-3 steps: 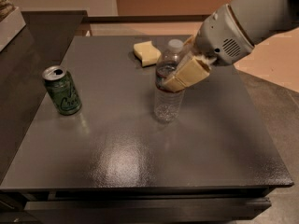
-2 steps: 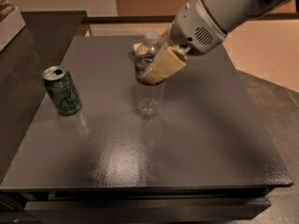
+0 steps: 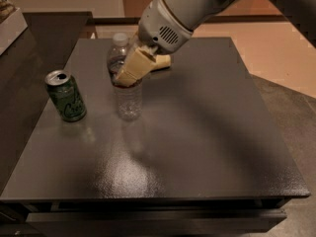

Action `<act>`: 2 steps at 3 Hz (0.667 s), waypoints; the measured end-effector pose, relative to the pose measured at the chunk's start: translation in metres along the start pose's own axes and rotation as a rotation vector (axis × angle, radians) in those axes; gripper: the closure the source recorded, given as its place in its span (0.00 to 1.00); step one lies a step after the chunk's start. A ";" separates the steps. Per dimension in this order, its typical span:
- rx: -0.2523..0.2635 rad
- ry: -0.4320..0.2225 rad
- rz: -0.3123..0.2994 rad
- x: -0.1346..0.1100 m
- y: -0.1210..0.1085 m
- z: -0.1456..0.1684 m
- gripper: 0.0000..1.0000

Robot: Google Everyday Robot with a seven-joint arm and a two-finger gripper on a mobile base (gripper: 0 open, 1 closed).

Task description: Move water bottle near green can

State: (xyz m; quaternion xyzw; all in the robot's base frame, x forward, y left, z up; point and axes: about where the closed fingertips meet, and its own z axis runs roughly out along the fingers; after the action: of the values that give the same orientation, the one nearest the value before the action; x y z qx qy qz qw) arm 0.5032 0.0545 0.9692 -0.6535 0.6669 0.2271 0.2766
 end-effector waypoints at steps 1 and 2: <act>-0.020 0.012 -0.023 -0.010 -0.004 0.023 1.00; -0.037 0.011 -0.041 -0.017 -0.005 0.042 1.00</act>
Offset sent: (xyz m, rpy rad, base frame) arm 0.0125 0.0571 -0.0317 -0.0136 0.0025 0.0744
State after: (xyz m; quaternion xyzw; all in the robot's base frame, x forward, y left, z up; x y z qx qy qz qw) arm 0.5107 0.0946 0.9493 -0.6733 0.6507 0.2299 0.2654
